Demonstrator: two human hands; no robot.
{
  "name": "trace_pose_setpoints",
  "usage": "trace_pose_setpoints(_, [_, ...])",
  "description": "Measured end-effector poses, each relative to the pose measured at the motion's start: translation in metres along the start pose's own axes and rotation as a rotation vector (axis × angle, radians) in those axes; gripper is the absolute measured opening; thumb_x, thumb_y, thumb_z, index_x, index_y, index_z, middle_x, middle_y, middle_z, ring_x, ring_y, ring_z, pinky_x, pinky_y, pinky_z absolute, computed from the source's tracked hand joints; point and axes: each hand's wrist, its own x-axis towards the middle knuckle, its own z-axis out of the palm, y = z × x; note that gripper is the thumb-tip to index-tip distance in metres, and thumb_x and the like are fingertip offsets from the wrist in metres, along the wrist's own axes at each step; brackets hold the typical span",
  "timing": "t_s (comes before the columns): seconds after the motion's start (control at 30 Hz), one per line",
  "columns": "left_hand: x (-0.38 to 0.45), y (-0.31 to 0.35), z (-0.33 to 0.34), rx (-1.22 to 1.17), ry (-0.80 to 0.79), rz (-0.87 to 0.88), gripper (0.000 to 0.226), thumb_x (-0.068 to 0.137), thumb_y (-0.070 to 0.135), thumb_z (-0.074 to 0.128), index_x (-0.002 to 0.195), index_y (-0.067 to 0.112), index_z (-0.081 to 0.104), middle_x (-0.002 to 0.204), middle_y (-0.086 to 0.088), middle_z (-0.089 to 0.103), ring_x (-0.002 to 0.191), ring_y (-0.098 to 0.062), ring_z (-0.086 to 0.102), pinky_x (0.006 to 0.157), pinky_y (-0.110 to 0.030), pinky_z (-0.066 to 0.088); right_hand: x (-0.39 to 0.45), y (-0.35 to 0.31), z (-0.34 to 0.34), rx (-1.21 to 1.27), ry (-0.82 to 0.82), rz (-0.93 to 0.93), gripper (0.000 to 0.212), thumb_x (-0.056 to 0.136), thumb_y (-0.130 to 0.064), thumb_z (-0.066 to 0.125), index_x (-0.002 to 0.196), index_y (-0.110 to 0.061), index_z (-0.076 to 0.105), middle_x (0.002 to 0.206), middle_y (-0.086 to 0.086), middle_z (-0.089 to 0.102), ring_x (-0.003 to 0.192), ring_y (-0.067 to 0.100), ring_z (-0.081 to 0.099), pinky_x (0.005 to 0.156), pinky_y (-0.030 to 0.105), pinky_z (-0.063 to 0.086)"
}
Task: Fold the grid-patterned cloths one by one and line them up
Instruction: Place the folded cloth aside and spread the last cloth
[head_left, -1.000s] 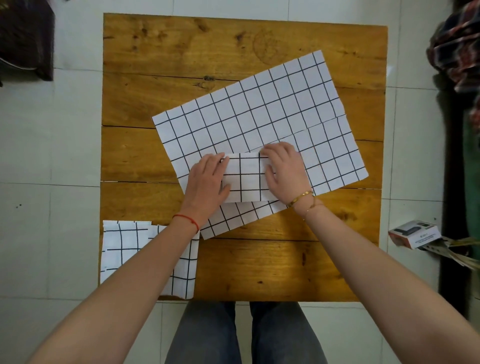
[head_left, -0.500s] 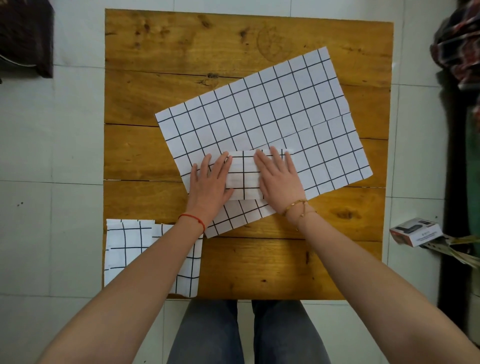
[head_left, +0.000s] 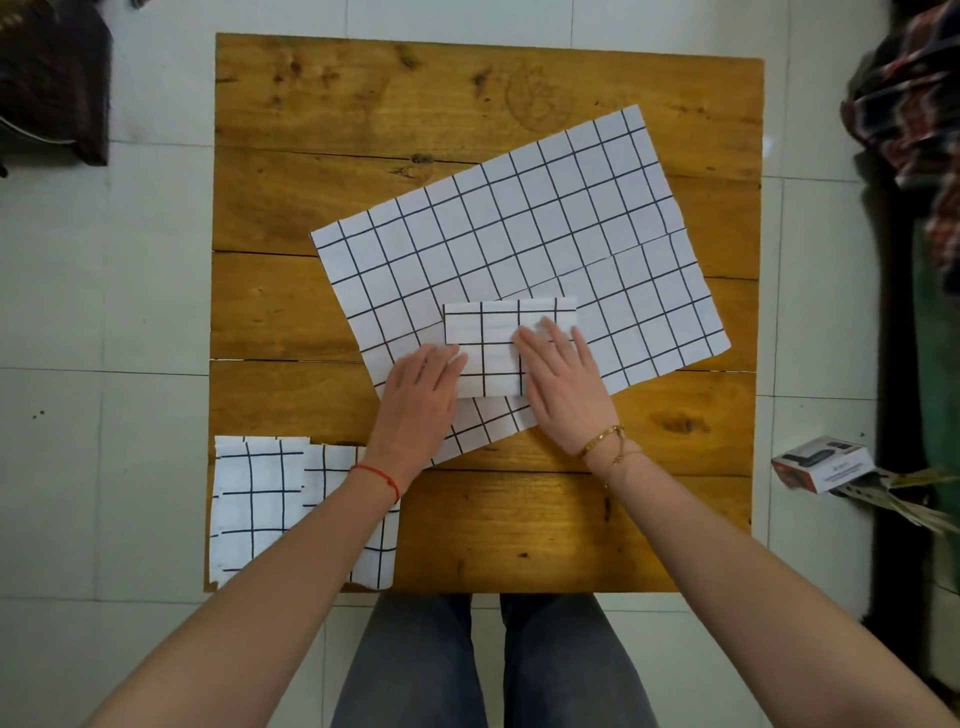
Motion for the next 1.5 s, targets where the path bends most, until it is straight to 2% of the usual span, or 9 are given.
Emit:
trace_pose_setpoints(0.17, [-0.025, 0.009, 0.013, -0.011, -0.041, -0.044, 0.058, 0.086, 0.008, 0.064, 0.141, 0.010, 0.045, 0.139, -0.008, 0.049, 0.131, -0.028, 0.041, 0.111, -0.043, 0.035, -0.008, -0.028, 0.018, -0.059, -0.116, -0.160, 0.051, 0.096, -0.028, 0.034, 0.145, -0.013, 0.037, 0.151, 0.003, 0.037, 0.143, 0.027, 0.026, 0.116, 0.049, 0.023])
trace_pose_setpoints(0.37, [-0.030, 0.012, 0.016, 0.042, -0.134, -0.087, 0.072, 0.082, 0.003, 0.063, 0.147, 0.011, 0.035, 0.146, -0.008, 0.039, 0.135, -0.031, 0.036, 0.110, -0.047, 0.034, -0.018, -0.031, 0.031, -0.134, -0.167, -0.178, 0.056, 0.093, -0.029, 0.047, 0.145, -0.013, 0.037, 0.153, 0.001, 0.033, 0.143, 0.028, 0.027, 0.115, 0.051, 0.025])
trace_pose_setpoints(0.6, [-0.034, 0.015, 0.016, 0.067, -0.174, -0.118, 0.083, 0.081, -0.002, 0.058, 0.153, 0.014, 0.020, 0.154, -0.006, 0.025, 0.140, -0.032, 0.025, 0.113, -0.050, 0.029, -0.058, 0.023, 0.023, -0.162, -0.191, -0.076, 0.055, 0.096, -0.031, 0.024, 0.149, -0.018, 0.030, 0.155, -0.002, 0.029, 0.146, 0.025, 0.018, 0.117, 0.051, 0.017])
trace_pose_setpoints(0.77, [-0.032, 0.017, 0.018, 0.031, -0.148, -0.125, 0.074, 0.085, 0.002, 0.056, 0.151, 0.014, 0.026, 0.153, -0.004, 0.028, 0.139, -0.030, 0.027, 0.113, -0.047, 0.029, -0.069, 0.044, 0.014, -0.119, -0.109, -0.067, 0.052, 0.096, -0.031, 0.025, 0.143, -0.017, 0.042, 0.149, -0.001, 0.041, 0.142, 0.024, 0.028, 0.116, 0.047, 0.017])
trace_pose_setpoints(0.87, [-0.028, 0.019, 0.015, -0.039, -0.039, -0.159, 0.057, 0.088, 0.005, 0.057, 0.143, 0.013, 0.042, 0.145, -0.006, 0.040, 0.133, -0.027, 0.036, 0.110, -0.042, 0.036, -0.050, 0.036, 0.003, 0.016, 0.081, -0.063, 0.039, 0.096, -0.028, 0.032, 0.118, -0.014, 0.061, 0.121, 0.003, 0.062, 0.120, 0.025, 0.048, 0.105, 0.039, 0.033])
trace_pose_setpoints(0.97, [-0.018, 0.023, 0.006, -0.190, 0.079, -0.287, 0.035, 0.091, 0.013, 0.055, 0.126, 0.014, 0.052, 0.125, -0.005, 0.051, 0.113, -0.021, 0.047, 0.094, -0.036, 0.048, -0.014, 0.029, -0.013, 0.105, 0.230, 0.030, 0.029, 0.096, -0.025, 0.037, 0.102, -0.013, 0.063, 0.100, 0.002, 0.062, 0.098, 0.023, 0.052, 0.086, 0.034, 0.039])
trace_pose_setpoints(1.13, [0.006, 0.031, 0.001, -0.390, 0.086, -0.667, 0.030, 0.089, 0.038, 0.061, 0.107, 0.014, 0.057, 0.100, -0.002, 0.057, 0.094, -0.018, 0.052, 0.073, -0.029, 0.048, 0.057, 0.026, -0.028, 0.167, 0.210, 0.164, 0.019, 0.092, -0.018, 0.050, 0.104, -0.011, 0.063, 0.104, 0.007, 0.061, 0.096, 0.027, 0.052, 0.079, 0.036, 0.041])
trace_pose_setpoints(1.3, [0.020, 0.041, 0.006, -0.445, 0.074, -0.843, 0.034, 0.084, 0.040, 0.068, 0.102, 0.014, 0.058, 0.101, -0.002, 0.059, 0.094, -0.019, 0.056, 0.078, -0.038, 0.052, 0.093, 0.025, -0.031, 0.111, 0.009, 0.093, 0.021, 0.093, -0.020, 0.051, 0.110, -0.010, 0.059, 0.110, 0.010, 0.059, 0.105, 0.029, 0.049, 0.084, 0.037, 0.039])
trace_pose_setpoints(1.5, [0.024, 0.046, 0.009, -0.461, 0.093, -0.867, 0.025, 0.087, 0.034, 0.067, 0.101, 0.015, 0.060, 0.101, -0.002, 0.059, 0.096, -0.019, 0.055, 0.083, -0.037, 0.052, 0.104, 0.025, -0.021, 0.077, -0.012, 0.063, 0.018, 0.090, -0.009, 0.050, 0.106, -0.006, 0.057, 0.107, 0.012, 0.058, 0.101, 0.031, 0.049, 0.082, 0.039, 0.040])
